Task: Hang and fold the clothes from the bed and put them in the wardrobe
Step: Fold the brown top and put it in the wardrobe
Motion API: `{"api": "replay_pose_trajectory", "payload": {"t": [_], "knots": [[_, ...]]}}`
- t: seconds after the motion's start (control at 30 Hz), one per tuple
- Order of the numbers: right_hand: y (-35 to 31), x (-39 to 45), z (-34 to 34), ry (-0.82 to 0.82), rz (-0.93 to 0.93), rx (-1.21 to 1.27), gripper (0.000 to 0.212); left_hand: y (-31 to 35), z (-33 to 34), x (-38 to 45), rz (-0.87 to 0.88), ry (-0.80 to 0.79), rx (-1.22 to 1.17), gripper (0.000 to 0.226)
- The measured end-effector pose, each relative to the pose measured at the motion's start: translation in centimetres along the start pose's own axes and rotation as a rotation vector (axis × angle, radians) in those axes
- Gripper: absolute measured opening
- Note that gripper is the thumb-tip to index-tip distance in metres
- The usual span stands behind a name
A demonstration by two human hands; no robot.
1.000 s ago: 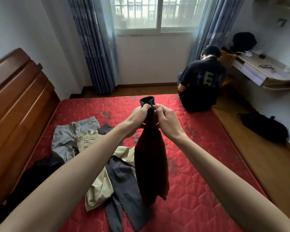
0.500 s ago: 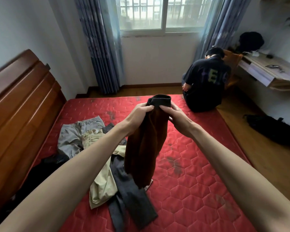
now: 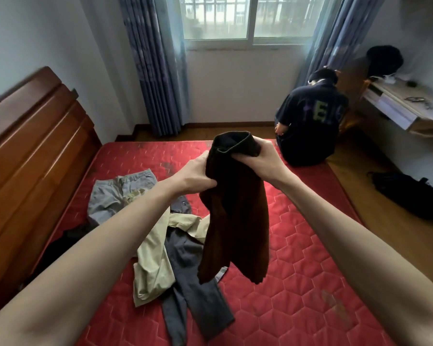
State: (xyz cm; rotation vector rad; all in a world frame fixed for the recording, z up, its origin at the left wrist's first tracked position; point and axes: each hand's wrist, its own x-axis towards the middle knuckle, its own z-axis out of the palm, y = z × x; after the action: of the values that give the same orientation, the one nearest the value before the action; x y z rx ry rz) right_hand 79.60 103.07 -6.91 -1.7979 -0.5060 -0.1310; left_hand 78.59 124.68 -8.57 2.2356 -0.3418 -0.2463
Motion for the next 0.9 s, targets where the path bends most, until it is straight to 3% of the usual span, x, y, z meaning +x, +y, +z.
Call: {"api": "replay_pose_trajectory", "payload": {"t": [0.1,0.27,0.4,0.5,0.6,0.7,0.9], "knots": [[0.5,-0.3,-1.6,0.034,-0.03,-0.04,0.038,-0.1,2.0,1.2,-0.106,0.071,-0.083,0.021],[0.9,-1.0,-5.7,0.063,-0.043,-0.09,0.033,2.3,5.2,3.3,-0.064,0.201,-0.056,0.025],[1.2,-2.1,-9.8,0.092,-0.046,-0.117,0.035,4.0,7.7,4.4,0.026,0.17,-0.123,0.005],[1.5,-3.0,-12.4,0.109,-0.017,-0.103,0.035,3.5,10.1,4.8,0.133,0.117,-0.059,0.022],[2.1,-4.2,-14.5,0.12,-0.009,-0.13,0.032,1.6,13.1,5.2,0.106,0.046,0.097,0.013],[2.4,-5.9,-15.5,0.125,-0.003,-0.173,0.029,0.2,14.5,5.4,0.005,0.017,0.03,0.007],[2.7,-10.7,-16.7,0.188,0.038,-0.304,0.013,-0.1,15.4,3.8,-0.054,0.004,-0.086,0.023]]}}
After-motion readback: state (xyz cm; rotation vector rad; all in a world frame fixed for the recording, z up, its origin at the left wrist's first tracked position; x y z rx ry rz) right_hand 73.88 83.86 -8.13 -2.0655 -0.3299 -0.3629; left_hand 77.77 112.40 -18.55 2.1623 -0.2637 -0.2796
